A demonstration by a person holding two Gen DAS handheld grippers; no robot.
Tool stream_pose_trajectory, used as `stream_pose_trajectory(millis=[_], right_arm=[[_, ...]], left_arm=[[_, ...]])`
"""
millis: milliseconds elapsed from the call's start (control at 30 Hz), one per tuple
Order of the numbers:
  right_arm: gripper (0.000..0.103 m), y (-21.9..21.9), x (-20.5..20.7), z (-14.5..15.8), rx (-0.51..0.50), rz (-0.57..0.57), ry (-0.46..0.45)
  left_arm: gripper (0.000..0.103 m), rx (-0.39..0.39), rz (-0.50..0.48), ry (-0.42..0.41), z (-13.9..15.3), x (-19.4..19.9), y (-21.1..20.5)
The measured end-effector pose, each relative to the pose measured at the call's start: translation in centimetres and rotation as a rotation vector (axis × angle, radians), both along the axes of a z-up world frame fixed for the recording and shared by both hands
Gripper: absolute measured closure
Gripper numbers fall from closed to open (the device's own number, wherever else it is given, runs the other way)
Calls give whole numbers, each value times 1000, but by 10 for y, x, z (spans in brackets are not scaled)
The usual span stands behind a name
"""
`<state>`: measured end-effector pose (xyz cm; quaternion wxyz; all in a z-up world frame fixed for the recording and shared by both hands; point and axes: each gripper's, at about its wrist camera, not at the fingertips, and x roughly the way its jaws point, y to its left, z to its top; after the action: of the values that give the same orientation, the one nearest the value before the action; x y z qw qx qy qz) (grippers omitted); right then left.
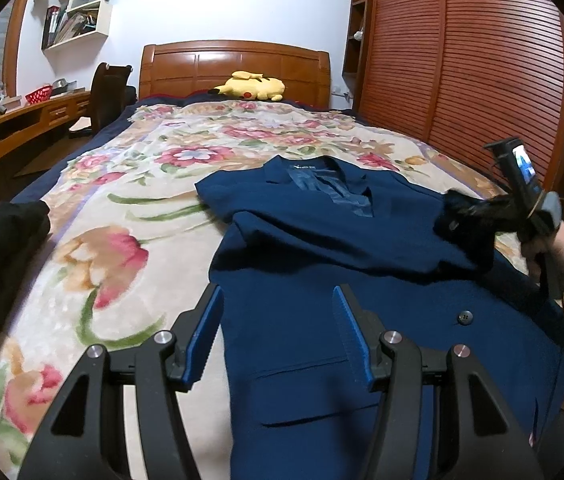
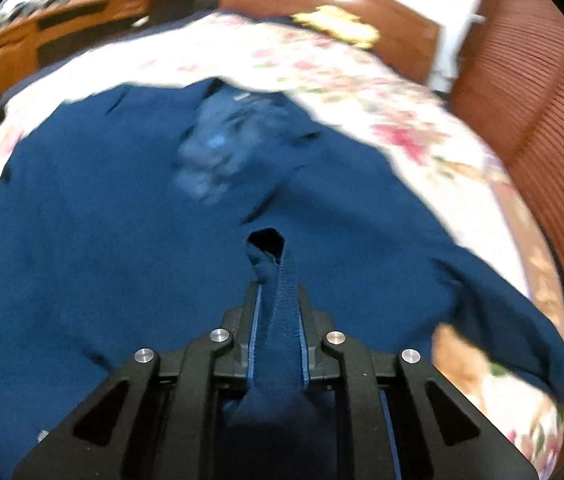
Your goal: Fold large clothes
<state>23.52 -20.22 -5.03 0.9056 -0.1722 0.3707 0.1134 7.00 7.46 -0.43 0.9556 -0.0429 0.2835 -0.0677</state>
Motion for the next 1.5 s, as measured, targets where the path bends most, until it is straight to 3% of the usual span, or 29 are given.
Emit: stream_pose_trajectory(millis=[200, 267, 333, 400, 433, 500, 700, 1033, 1433, 1500], right_arm=[[90, -60, 1, 21, -27, -154, -15], [81, -67, -1, 25, -22, -170, -7], [58, -66, -7, 33, -10, -172, -13], [44, -52, -12, 44, -17, -142, -68], [42, -43, -11, 48, 0, -117, -80], [42, -15, -7, 54, 55, -30, -81], [42, 94, 20, 43, 77, 197, -49], [42, 243, 78, 23, 124, 437, 47], [42, 306, 140, -20, 123, 464, 225], [48, 308, 146, -26, 130, 472, 267]], left_arm=[[47, 3, 13, -3, 2, -4, 9], [47, 11, 21, -6, 2, -6, 13], [47, 24, 29, -15, 3, -7, 15], [47, 30, 32, -21, 3, -8, 20], [47, 29, 32, -20, 4, -7, 21], [47, 30, 40, -13, 2, -5, 26], [47, 26, 64, 6, -2, 4, 40], [47, 34, 115, 44, -15, 26, 65], [47, 39, 127, 51, -19, 34, 68], [47, 29, 131, 55, -19, 35, 70]])
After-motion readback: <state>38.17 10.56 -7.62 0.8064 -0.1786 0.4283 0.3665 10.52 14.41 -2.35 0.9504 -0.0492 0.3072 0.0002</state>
